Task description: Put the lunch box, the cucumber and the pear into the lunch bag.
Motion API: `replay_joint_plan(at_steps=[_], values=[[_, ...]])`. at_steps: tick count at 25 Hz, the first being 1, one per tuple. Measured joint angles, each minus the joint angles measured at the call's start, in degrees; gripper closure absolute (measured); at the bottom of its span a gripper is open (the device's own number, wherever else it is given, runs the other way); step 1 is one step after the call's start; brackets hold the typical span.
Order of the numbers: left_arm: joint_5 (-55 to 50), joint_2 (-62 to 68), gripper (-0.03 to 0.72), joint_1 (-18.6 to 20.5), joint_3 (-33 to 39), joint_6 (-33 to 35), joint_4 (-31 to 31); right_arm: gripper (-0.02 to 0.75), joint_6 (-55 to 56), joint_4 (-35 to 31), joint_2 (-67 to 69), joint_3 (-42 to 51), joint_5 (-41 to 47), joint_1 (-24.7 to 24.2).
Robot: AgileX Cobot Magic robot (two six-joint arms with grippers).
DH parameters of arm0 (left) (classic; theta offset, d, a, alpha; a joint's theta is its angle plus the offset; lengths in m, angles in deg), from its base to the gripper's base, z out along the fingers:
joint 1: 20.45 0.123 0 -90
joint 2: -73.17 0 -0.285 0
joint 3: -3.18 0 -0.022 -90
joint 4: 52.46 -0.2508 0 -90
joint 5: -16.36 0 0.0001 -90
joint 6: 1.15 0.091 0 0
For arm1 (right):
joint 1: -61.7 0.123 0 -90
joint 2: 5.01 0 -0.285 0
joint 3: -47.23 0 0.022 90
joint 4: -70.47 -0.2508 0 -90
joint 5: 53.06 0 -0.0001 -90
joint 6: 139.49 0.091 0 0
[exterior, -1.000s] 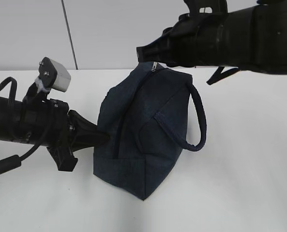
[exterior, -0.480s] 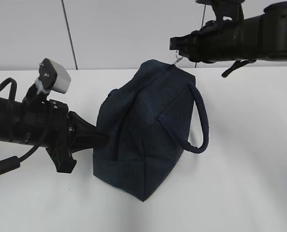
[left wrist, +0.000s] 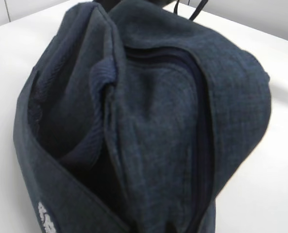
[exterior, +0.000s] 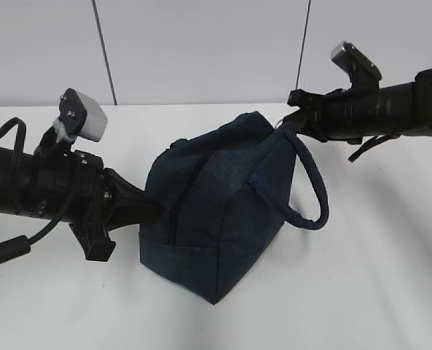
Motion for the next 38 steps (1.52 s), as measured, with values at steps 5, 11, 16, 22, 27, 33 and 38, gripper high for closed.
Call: replay_joint_plan(at_steps=[5,11,16,22,27,33,38], values=[[0.70,0.00,0.683,0.00,0.00,-0.92,-0.05,0.738,0.63,0.03,3.11,-0.09,4.70,-0.26],[3.08,-0.18,0.512,0.00,0.00,-6.16,-0.67,0.506,-0.12,0.48,0.88,-2.25,6.66,-1.31],[3.58,-3.83,0.324,0.00,0.45,-14.04,-6.17,0.201,-0.48,7.36,-5.52,-3.60,11.61,-3.83],[5.21,-12.23,0.333,0.00,0.56,-41.86,-31.90,0.232,15.21,35.44,-12.78,-3.66,15.21,-4.22],[7.69,-23.82,0.340,0.00,0.56,-71.14,-50.60,0.253,42.52,64.25,-23.04,-1.56,17.70,-4.22],[3.72,-38.73,0.342,0.00,0.58,-93.37,-67.96,0.253,62.20,83.44,-41.44,10.90,18.89,-4.22],[-5.79,-51.68,0.343,0.00,0.65,-103.47,-76.78,0.254,71.39,94.27,-59.00,21.58,22.89,-4.22]])
